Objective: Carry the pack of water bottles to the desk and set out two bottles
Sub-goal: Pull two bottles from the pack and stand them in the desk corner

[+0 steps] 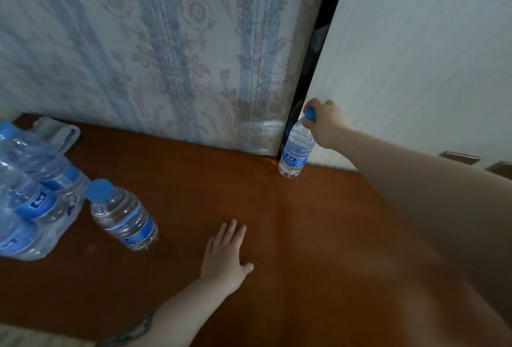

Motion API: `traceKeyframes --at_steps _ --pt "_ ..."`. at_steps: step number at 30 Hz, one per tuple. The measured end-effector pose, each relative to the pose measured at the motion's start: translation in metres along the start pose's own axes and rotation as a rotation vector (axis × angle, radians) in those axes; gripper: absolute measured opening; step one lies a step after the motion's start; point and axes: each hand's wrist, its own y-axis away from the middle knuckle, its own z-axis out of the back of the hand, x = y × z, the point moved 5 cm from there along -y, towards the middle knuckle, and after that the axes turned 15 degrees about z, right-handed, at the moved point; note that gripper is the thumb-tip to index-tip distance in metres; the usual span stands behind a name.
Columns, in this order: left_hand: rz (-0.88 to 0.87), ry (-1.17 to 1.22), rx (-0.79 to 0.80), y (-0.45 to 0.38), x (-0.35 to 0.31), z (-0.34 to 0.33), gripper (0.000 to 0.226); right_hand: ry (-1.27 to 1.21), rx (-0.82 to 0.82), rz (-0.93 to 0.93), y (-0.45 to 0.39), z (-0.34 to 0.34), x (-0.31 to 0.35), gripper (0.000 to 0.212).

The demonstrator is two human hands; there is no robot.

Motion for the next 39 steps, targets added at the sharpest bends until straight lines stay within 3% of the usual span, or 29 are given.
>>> traceKeyframes --at_steps 8,20,32,35,37,39 --pt "0.027 0.013 -0.009 0.000 -0.004 -0.001 0.085 0.048 0.042 0.023 -0.003 0.005 -0.009 0.037" --pt "-0.001 0.017 -0.004 0.000 0.000 -0.003 0.085 0.131 -0.020 0.005 -0.001 0.004 -0.002 0.032" --pt "-0.119 0.010 -0.049 0.006 0.021 -0.002 0.080 0.152 -0.039 -0.042 -0.001 -0.001 0.000 0.032" --pt "-0.124 0.003 -0.057 0.012 0.031 -0.003 0.078 0.093 -0.030 -0.074 0.002 -0.003 -0.003 0.040" --pt "-0.130 -0.001 -0.054 0.014 0.037 -0.001 0.077 0.127 -0.041 -0.150 0.008 -0.005 0.002 0.058" --pt "-0.141 -0.009 -0.044 0.015 0.041 0.001 0.076 0.226 -0.197 -0.153 0.020 -0.004 0.029 0.065"
